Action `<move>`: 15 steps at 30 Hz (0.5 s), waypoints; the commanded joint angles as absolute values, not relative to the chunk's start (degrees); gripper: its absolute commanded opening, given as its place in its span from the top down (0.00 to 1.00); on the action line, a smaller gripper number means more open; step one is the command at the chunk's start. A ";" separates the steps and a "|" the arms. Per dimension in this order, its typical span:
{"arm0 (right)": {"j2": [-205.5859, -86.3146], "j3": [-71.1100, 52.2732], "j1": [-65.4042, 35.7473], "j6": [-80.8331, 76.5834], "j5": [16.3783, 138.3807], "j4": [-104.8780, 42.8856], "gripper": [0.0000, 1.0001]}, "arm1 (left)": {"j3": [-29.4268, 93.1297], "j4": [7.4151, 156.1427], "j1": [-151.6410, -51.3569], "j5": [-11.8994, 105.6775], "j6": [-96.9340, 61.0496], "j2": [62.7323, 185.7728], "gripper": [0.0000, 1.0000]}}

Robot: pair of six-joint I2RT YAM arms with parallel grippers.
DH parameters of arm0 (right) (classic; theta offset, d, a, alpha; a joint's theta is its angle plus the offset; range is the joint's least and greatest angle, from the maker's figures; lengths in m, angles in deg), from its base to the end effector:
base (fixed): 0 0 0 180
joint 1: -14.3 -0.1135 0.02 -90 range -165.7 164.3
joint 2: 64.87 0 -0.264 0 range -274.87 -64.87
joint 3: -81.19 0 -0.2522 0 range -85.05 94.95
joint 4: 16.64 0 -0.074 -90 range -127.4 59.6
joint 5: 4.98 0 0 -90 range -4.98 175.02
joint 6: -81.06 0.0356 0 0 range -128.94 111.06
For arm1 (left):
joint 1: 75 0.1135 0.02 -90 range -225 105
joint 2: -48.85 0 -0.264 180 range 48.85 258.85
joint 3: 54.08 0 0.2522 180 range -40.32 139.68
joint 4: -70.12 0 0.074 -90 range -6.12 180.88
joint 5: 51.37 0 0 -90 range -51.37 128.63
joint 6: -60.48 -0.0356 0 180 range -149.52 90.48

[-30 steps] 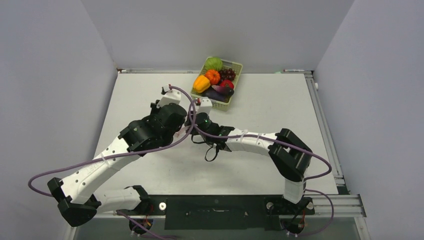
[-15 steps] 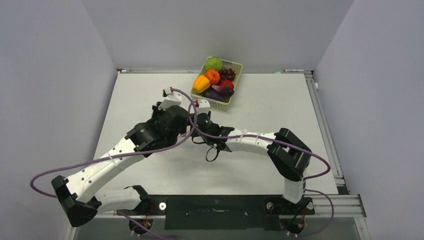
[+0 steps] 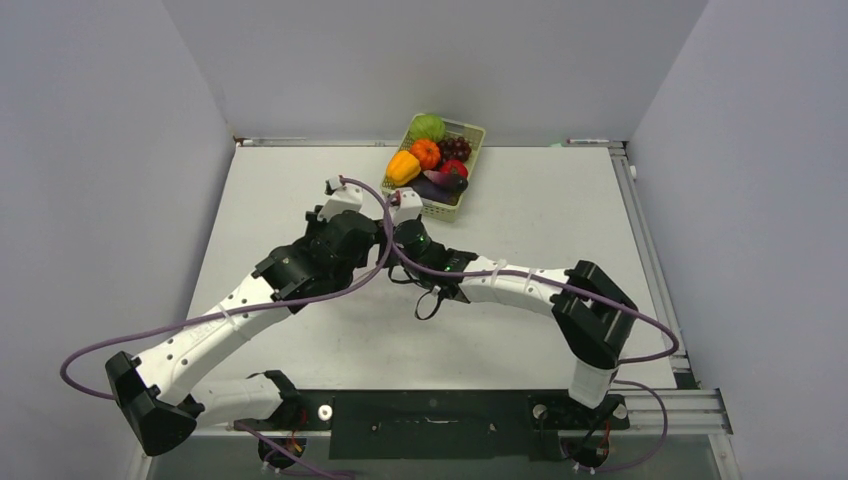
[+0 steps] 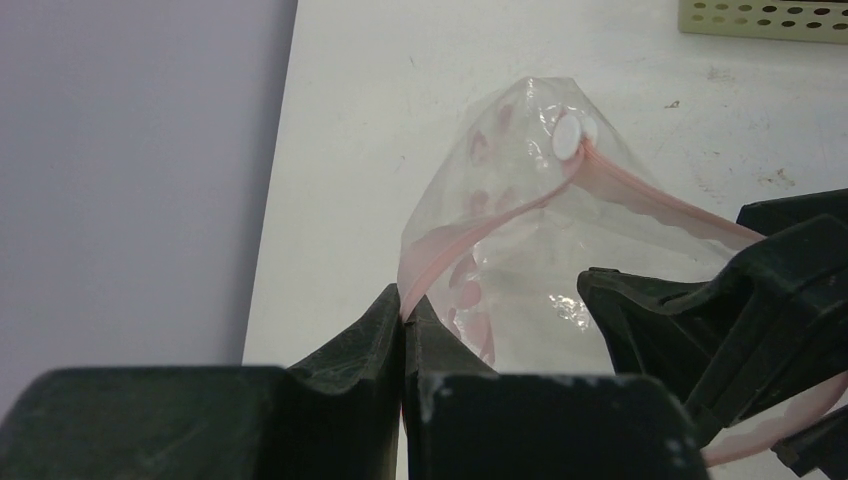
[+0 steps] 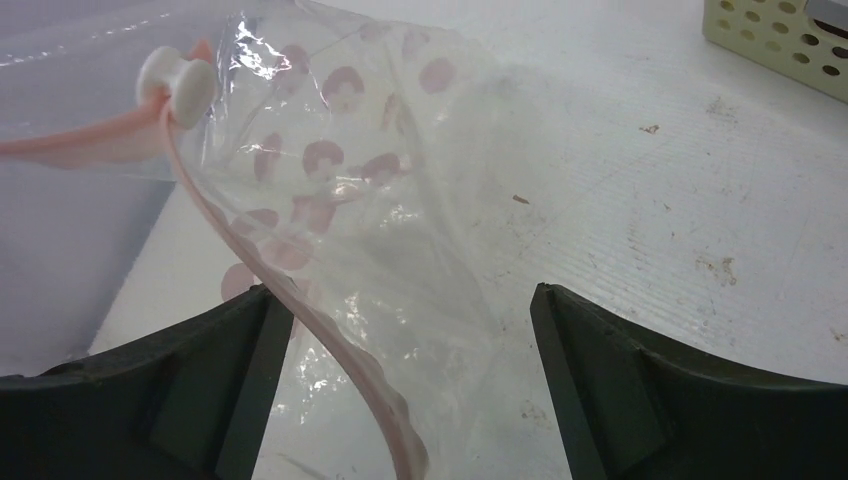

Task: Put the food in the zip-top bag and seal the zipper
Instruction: Open the zipper of the food storage bag at the center of the board.

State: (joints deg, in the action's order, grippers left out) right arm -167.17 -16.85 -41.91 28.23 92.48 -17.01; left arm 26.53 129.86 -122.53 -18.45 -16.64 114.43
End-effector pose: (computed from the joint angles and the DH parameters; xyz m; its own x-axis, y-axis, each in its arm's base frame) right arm 0.2346 0.3423 0.2451 -0.6138 0.1600 -0.7731 -0.4840 0.6974 0.5286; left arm 0.1711 -0.1427 0.3536 -0.4626 0.3260 -0.8244 -0.1078 0.9024 0.4173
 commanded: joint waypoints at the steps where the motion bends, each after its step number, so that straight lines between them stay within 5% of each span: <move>1: -162.54 -16.58 -41.60 28.35 92.20 -14.52 0.06 | 26.15 126.64 -121.65 -16.69 -15.99 113.32 1.00; 15: -157.97 -17.46 -39.40 25.67 92.77 -20.84 0.00 | 24.66 124.90 -118.75 -13.11 -16.07 112.30 1.00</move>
State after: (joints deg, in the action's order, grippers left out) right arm -162.93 -16.89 -41.08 27.07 92.22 -20.23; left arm 25.37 127.52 -119.64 -14.82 -16.59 113.93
